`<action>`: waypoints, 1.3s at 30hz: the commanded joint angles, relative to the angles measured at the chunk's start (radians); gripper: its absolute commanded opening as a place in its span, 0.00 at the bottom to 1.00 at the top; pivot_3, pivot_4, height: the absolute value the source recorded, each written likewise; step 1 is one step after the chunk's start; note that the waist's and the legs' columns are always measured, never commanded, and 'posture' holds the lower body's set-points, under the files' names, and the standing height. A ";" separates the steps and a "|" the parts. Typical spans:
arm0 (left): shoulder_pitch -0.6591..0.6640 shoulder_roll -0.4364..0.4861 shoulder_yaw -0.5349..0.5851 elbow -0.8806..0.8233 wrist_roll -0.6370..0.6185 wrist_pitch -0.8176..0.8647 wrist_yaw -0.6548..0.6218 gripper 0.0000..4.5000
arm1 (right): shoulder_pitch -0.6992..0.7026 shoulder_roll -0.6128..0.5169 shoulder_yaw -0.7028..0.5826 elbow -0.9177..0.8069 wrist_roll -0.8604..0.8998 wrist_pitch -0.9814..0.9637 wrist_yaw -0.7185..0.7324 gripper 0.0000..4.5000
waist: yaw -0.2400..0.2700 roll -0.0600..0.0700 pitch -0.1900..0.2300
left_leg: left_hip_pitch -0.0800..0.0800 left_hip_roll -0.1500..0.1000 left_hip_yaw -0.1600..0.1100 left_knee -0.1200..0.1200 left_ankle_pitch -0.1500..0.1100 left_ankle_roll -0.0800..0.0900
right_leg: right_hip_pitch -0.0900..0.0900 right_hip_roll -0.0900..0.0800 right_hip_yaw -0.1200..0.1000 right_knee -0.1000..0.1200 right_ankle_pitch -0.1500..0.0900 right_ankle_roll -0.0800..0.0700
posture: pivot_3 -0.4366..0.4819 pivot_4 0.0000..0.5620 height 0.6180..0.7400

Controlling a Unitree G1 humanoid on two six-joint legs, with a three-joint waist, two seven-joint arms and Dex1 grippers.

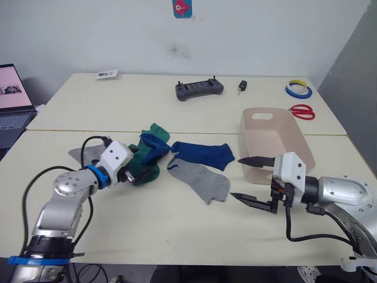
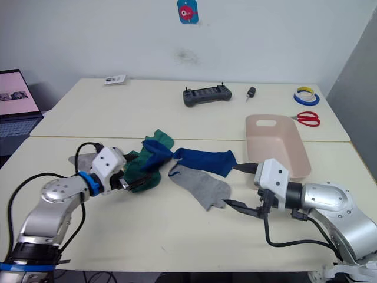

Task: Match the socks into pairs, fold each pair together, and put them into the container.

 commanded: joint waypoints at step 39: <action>-0.086 0.157 0.247 -0.302 -0.927 0.951 -0.153 0.00 | 0.059 -0.024 -0.034 -0.073 0.062 0.023 -0.013 1.00 | -0.003 0.000 0.001 | -0.004 0.001 -0.003 0.002 0.000 0.000 | -0.002 0.002 -0.001 0.000 0.000 0.000 | 0.48 0.27 1.00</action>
